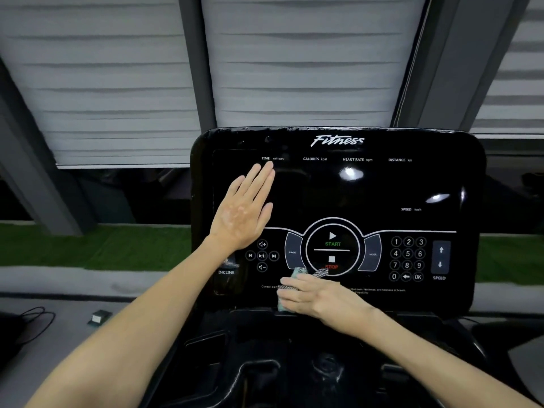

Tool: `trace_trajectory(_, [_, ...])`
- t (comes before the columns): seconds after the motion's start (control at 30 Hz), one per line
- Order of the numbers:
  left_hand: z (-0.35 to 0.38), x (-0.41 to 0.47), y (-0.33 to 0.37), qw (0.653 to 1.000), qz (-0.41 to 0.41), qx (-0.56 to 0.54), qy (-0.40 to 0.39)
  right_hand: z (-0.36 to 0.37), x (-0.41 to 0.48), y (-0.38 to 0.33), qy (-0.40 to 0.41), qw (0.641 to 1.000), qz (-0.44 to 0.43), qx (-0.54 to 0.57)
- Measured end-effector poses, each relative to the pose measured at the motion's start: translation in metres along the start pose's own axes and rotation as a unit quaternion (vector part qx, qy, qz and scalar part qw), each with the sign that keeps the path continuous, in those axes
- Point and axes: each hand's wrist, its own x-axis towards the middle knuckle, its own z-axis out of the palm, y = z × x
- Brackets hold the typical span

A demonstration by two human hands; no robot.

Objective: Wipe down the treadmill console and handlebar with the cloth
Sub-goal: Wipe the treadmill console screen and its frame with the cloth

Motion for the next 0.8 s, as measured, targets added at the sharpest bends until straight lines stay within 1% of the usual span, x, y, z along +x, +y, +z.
trace_trajectory(0.07, [0.000, 0.001, 0.000, 1.000, 0.003, -0.005, -0.001, -0.001, -0.007, 0.001, -0.006, 1.000, 0.003, 0.007])
trace_trajectory(0.13, [0.000, 0.000, -0.001, 1.000, 0.003, -0.007, -0.002, -0.001, -0.038, 0.008, -0.029, 0.999, 0.025, 0.025])
trace_trajectory(0.27, [0.001, 0.000, 0.000, 1.000, -0.002, 0.000, -0.004, -0.013, -0.121, 0.025, -0.040, 0.991, 0.110, 0.063])
trace_trajectory(0.33, [0.001, 0.000, 0.001, 1.000, -0.005, 0.006, -0.004, -0.027, -0.131, 0.029, -0.036, 0.989, 0.136, 0.044])
trace_trajectory(0.4, [0.001, 0.000, 0.002, 1.000, -0.005, 0.007, -0.006, -0.035, -0.116, 0.026, -0.024, 0.992, 0.122, 0.018])
trace_trajectory(0.47, [0.001, 0.001, 0.003, 1.000, -0.004, 0.008, -0.007, -0.033, -0.088, 0.019, -0.007, 0.996, 0.085, 0.008])
trace_trajectory(0.6, [0.001, 0.001, 0.003, 1.000, -0.003, 0.003, -0.008, -0.022, -0.055, 0.013, -0.004, 0.997, 0.057, 0.056])
trace_trajectory(0.67, [-0.001, 0.001, 0.004, 1.000, -0.004, -0.001, -0.009, -0.023, -0.068, 0.020, -0.020, 0.995, 0.063, 0.069])
trace_trajectory(0.73, [-0.001, 0.001, 0.007, 1.000, -0.011, -0.009, -0.006, -0.022, -0.100, 0.032, -0.055, 0.992, 0.082, 0.075])
trace_trajectory(0.8, [-0.002, 0.001, 0.012, 1.000, -0.021, -0.016, -0.001, -0.025, -0.140, 0.045, -0.064, 0.991, 0.100, 0.063])
